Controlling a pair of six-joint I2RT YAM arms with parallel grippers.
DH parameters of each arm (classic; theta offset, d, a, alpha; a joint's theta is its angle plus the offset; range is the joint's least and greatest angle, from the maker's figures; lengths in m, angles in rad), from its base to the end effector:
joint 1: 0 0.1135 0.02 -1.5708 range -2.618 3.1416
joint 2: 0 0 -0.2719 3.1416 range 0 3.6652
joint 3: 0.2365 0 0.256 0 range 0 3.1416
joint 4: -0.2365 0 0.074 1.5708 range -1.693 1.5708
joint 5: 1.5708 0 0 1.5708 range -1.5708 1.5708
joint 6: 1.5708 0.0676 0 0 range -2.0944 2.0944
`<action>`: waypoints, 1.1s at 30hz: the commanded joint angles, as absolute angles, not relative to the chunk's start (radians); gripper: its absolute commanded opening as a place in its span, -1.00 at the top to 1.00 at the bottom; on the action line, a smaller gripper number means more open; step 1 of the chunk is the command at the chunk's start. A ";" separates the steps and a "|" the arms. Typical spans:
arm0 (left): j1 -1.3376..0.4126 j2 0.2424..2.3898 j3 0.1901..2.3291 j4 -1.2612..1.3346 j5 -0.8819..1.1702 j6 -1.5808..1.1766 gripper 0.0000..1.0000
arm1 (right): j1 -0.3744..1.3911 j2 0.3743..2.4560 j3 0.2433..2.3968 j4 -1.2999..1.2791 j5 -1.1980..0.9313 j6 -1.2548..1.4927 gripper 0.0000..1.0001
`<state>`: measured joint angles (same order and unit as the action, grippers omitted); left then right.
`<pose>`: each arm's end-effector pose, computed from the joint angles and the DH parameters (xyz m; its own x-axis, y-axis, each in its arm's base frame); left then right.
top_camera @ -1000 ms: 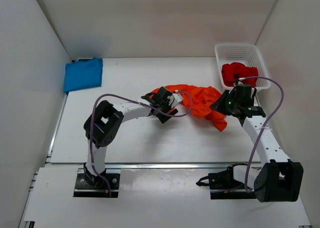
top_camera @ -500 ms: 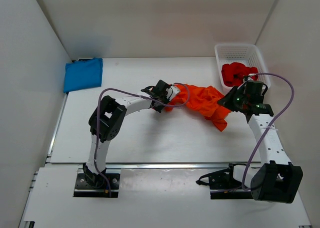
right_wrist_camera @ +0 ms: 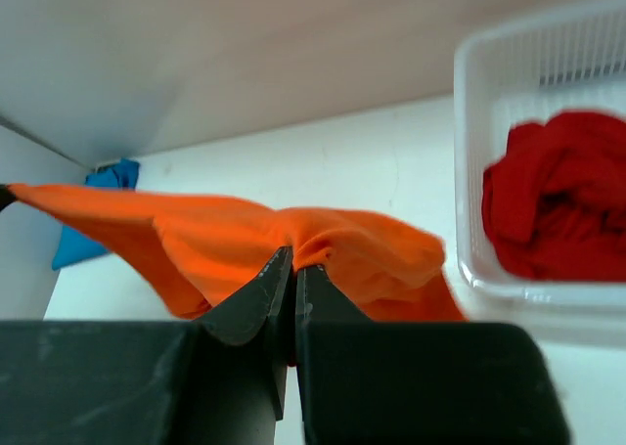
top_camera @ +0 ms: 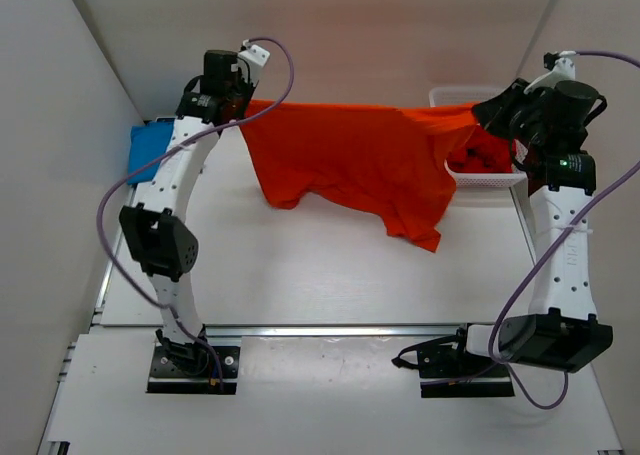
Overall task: Fold and stack the t-shirts
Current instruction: Flatten out the tshirt
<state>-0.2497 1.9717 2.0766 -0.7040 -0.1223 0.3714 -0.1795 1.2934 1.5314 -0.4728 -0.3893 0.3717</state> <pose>0.4709 -0.1116 0.3700 -0.4556 0.4879 -0.7446 0.3359 0.8688 0.3638 0.3057 -0.0294 0.4602 -0.2852 0.3933 -0.8741 -0.1013 0.8945 0.4355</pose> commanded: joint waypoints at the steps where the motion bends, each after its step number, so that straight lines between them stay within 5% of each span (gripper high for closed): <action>1: -0.291 1.836 2.080 -0.773 -0.187 0.434 1.00 | -0.201 1.266 1.615 -0.433 -0.383 0.330 1.00; 6: -0.241 1.773 2.053 -0.876 -0.242 0.411 1.00 | -0.186 1.178 1.441 -0.472 -0.393 0.348 1.00; 10: -0.193 1.649 1.800 -0.925 -0.218 0.403 1.00 | -0.170 1.097 1.235 -0.561 -0.373 0.310 1.00; 16: -0.199 1.756 1.712 -0.982 -0.117 0.348 1.00 | -0.043 1.334 1.249 -0.497 -0.474 0.331 1.00; 19: -0.207 1.998 2.201 -1.066 -0.167 0.328 1.00 | -0.038 1.610 1.665 -0.515 -0.474 0.313 0.99; 21: -0.221 2.208 2.777 -1.103 -0.268 0.354 1.00 | -0.077 1.754 1.990 -0.551 -0.475 0.351 1.00; 22: -0.250 2.218 2.828 -1.065 -0.357 0.411 1.00 | -0.103 1.841 2.204 -0.566 -0.465 0.370 0.99; 26: -0.250 1.867 2.294 -0.522 -0.425 0.422 1.00 | -0.172 1.945 2.594 -0.519 -0.411 0.409 0.99; 28: -0.261 1.738 2.106 -0.356 -0.428 0.449 1.00 | -0.190 1.875 2.507 -0.499 -0.425 0.404 1.00; 33: -0.262 1.709 2.056 -0.504 -0.318 0.400 1.00 | -0.172 1.669 2.104 -0.523 -0.446 0.353 0.99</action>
<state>-0.2783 1.7519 2.1296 -0.5354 -0.3202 0.4095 -0.1928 1.7527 2.2791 -0.5220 -0.4377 0.3836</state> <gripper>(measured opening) 0.024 0.009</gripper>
